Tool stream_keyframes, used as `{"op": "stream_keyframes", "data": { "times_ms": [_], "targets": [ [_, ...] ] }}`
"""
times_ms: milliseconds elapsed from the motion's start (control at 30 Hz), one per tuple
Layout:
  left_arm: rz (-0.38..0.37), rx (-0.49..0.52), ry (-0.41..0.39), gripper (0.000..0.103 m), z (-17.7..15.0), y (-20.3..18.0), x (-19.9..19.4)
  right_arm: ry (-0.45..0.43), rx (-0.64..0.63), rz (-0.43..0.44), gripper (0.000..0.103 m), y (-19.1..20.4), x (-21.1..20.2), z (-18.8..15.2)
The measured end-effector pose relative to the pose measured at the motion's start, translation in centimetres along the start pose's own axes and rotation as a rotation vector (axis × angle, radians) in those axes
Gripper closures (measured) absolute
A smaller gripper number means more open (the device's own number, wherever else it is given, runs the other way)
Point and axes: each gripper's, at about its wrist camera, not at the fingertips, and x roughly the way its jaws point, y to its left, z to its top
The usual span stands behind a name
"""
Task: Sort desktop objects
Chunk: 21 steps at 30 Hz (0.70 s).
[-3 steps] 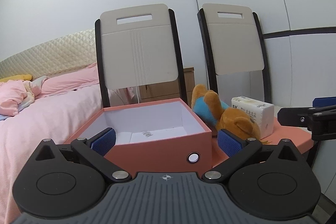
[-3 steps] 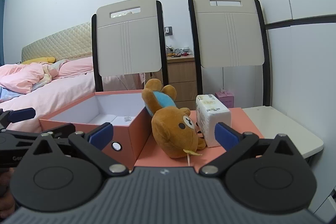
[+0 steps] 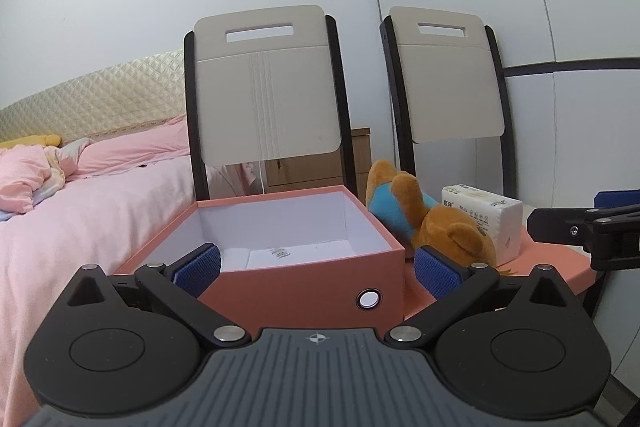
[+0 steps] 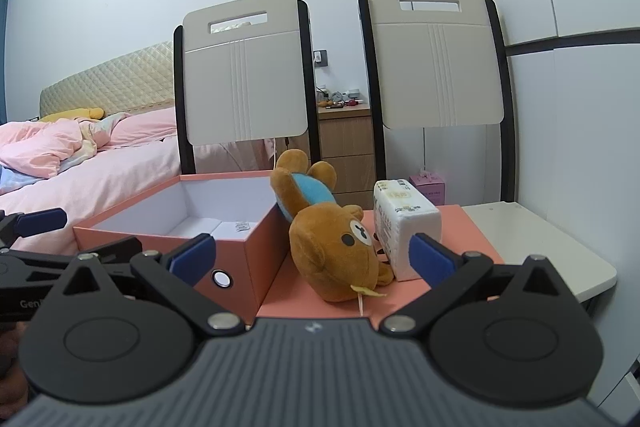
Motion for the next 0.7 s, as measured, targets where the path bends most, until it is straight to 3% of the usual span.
{"op": "stream_keyframes", "data": {
  "times_ms": [200, 700],
  "targets": [
    [-0.029, -0.039, -0.010, 0.000, -0.8, 1.2, 0.3, -0.002, -0.038, -0.008, 0.000, 0.3, 0.2, -0.1],
    [0.019, -0.050, -0.018, 0.000, -0.9, 2.2, 0.7, -0.015, -0.018, -0.020, 0.000, 0.2, 0.4, 0.0]
  ]
}}
